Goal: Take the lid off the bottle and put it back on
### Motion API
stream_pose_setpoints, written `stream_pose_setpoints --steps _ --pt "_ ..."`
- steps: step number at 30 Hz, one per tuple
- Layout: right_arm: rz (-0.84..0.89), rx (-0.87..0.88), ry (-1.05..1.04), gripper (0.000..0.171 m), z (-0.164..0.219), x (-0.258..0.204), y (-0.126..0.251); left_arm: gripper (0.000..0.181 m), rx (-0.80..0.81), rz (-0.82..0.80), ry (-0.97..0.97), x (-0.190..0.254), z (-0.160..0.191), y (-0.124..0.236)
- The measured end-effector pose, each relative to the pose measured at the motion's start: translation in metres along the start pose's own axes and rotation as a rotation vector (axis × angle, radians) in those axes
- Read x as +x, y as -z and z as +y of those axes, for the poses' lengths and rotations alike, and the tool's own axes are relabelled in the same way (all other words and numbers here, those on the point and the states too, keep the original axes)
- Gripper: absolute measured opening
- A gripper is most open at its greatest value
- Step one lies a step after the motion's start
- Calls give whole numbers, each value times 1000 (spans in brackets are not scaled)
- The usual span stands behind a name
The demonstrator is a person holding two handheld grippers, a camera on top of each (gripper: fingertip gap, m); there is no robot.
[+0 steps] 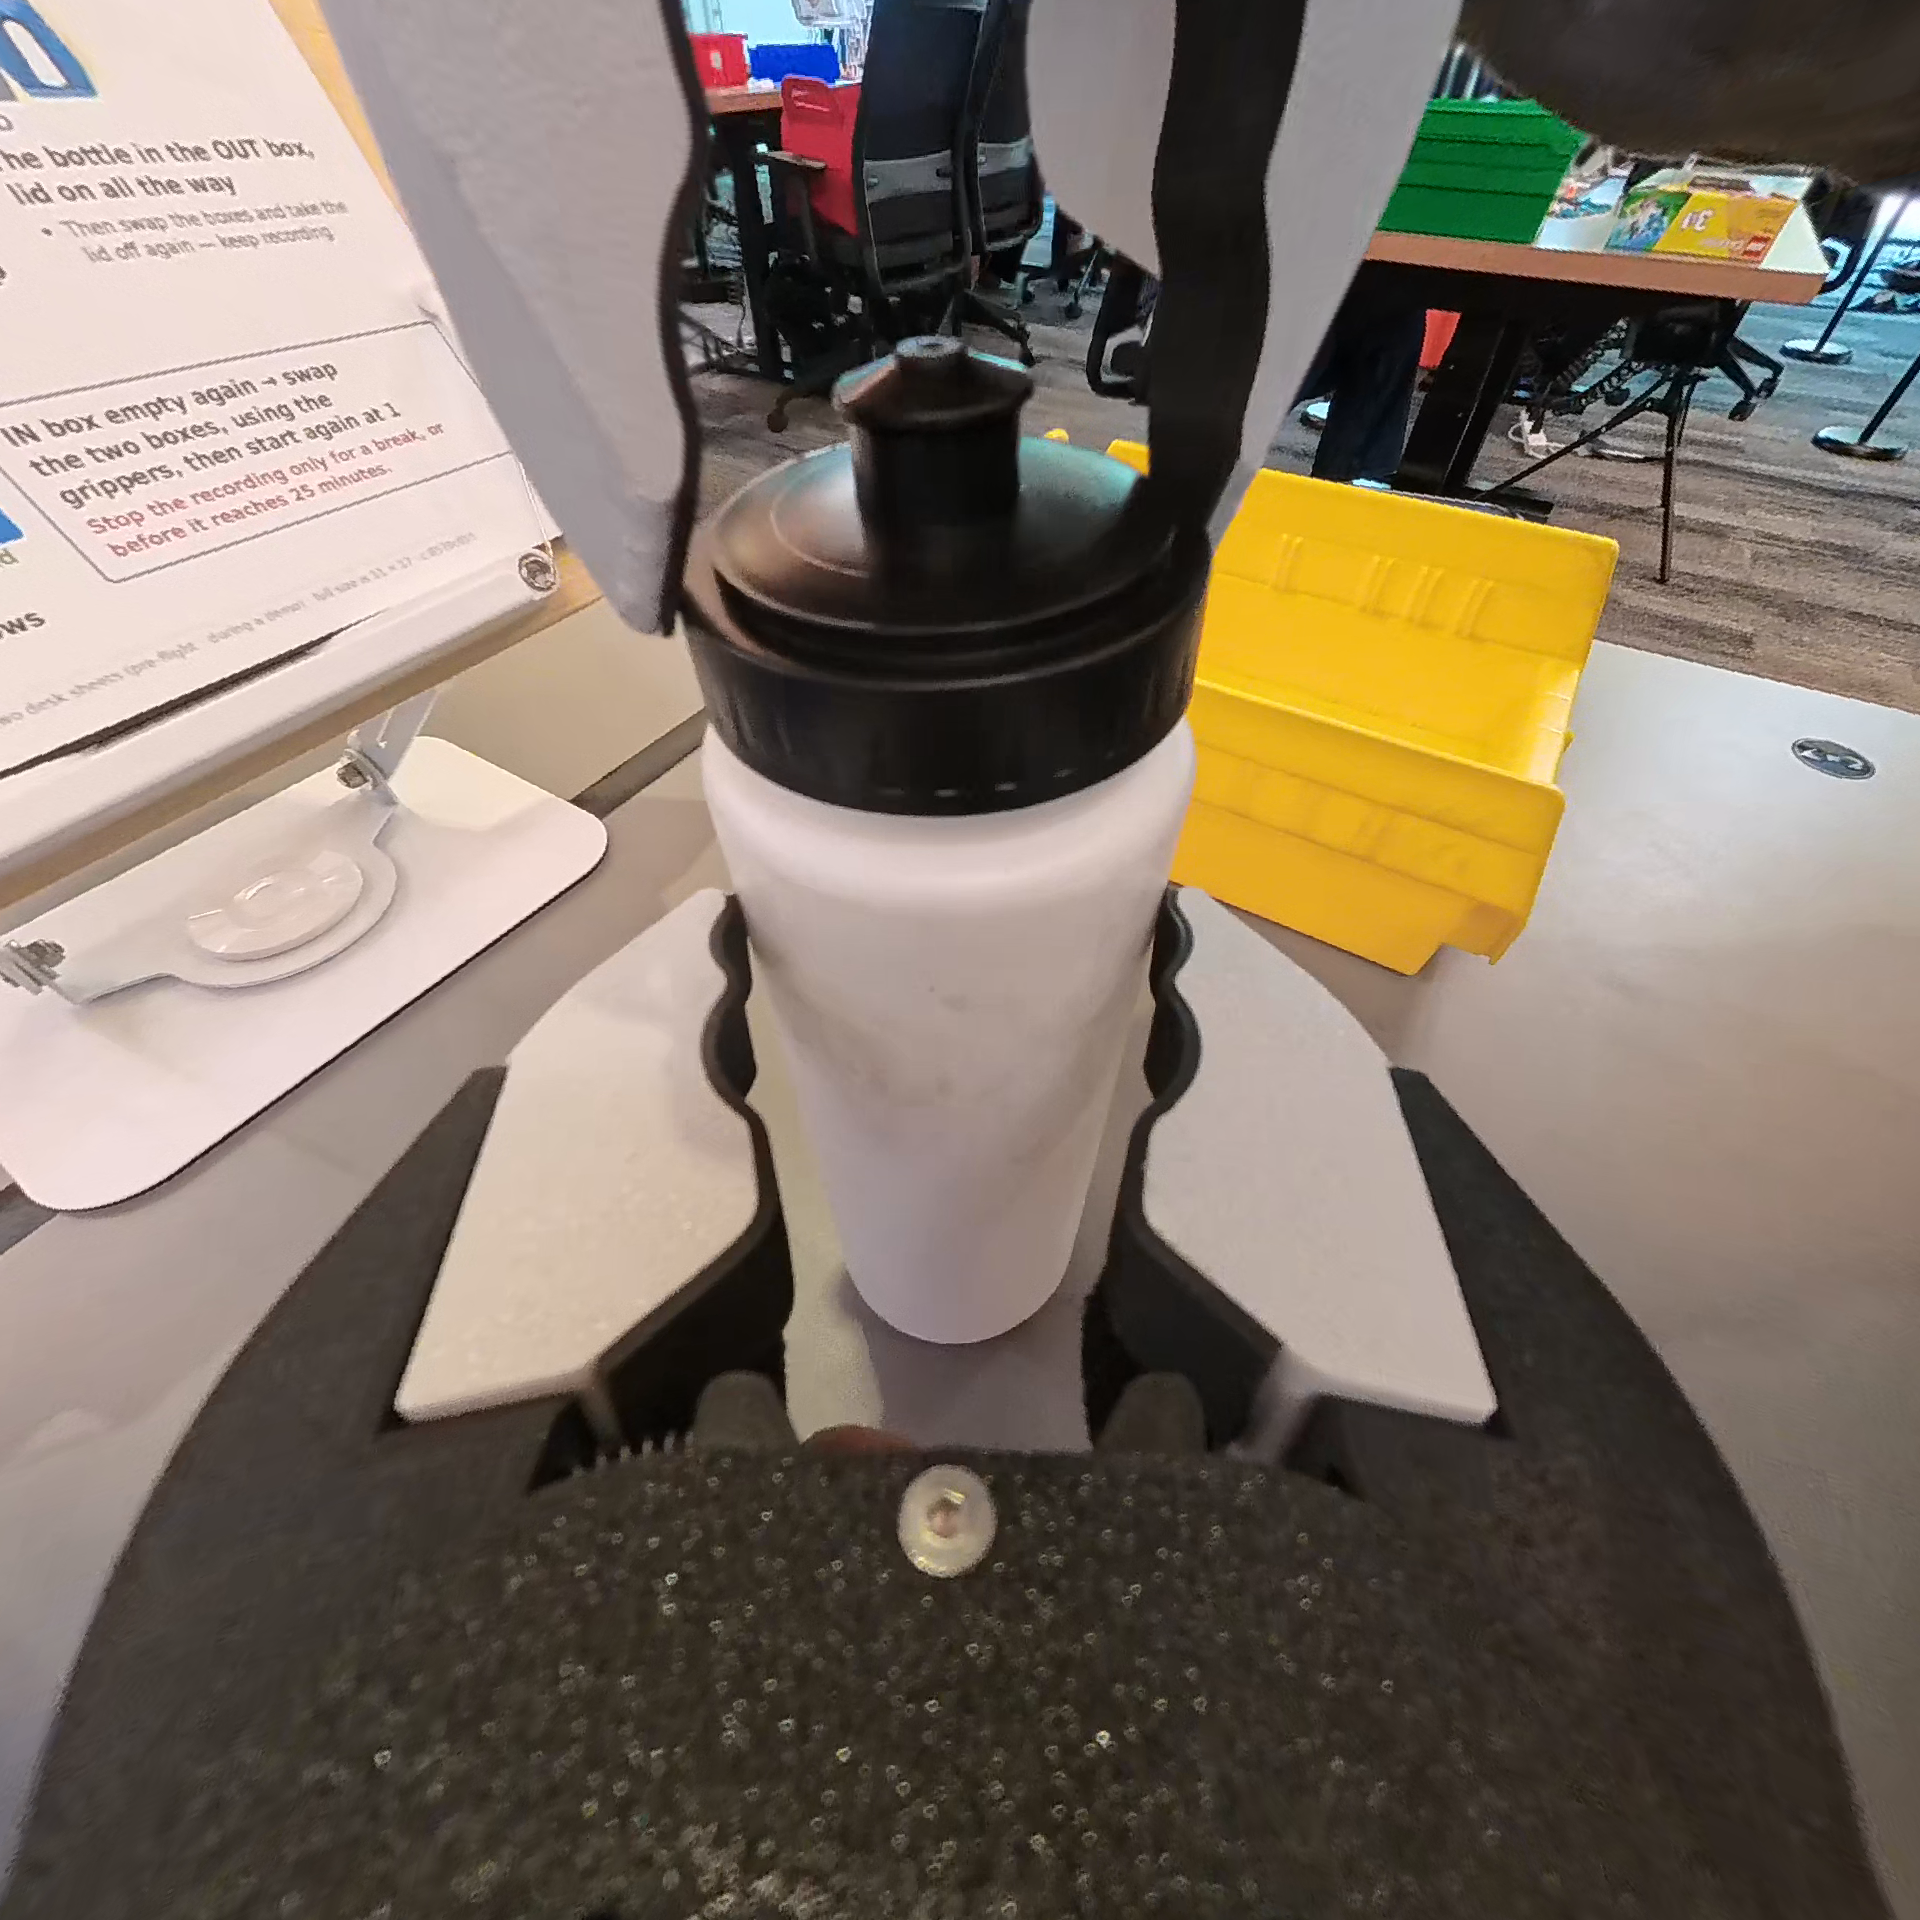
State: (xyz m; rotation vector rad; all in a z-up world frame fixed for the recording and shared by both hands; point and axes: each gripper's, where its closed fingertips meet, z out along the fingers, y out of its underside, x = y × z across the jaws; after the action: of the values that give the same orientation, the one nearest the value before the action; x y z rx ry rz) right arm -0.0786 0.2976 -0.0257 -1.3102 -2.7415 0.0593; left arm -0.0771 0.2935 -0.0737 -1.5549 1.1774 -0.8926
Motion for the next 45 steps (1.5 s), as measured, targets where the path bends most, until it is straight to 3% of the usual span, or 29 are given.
stream_pose_setpoints --steps 15,30,35,36,38,45 --pt "52 -67 -775 68 0 -6 -1 74 19 -42 10 1 0 0" --pt "196 -139 -1789 69 -5 -5 -3 74 30 -143 16 -1 0 1" --pt "163 -166 -1786 70 -5 -7 -3 74 26 -142 3 0 1 0" --pt "126 -142 -1717 77 -7 -6 -4 74 26 -141 0 1 1 0" --pt "92 -104 -1621 109 -8 -5 -4 74 26 -144 -3 2 1 0" --pt "256 -69 -1079 119 11 2 14 74 29 -106 -16 3 1 0"
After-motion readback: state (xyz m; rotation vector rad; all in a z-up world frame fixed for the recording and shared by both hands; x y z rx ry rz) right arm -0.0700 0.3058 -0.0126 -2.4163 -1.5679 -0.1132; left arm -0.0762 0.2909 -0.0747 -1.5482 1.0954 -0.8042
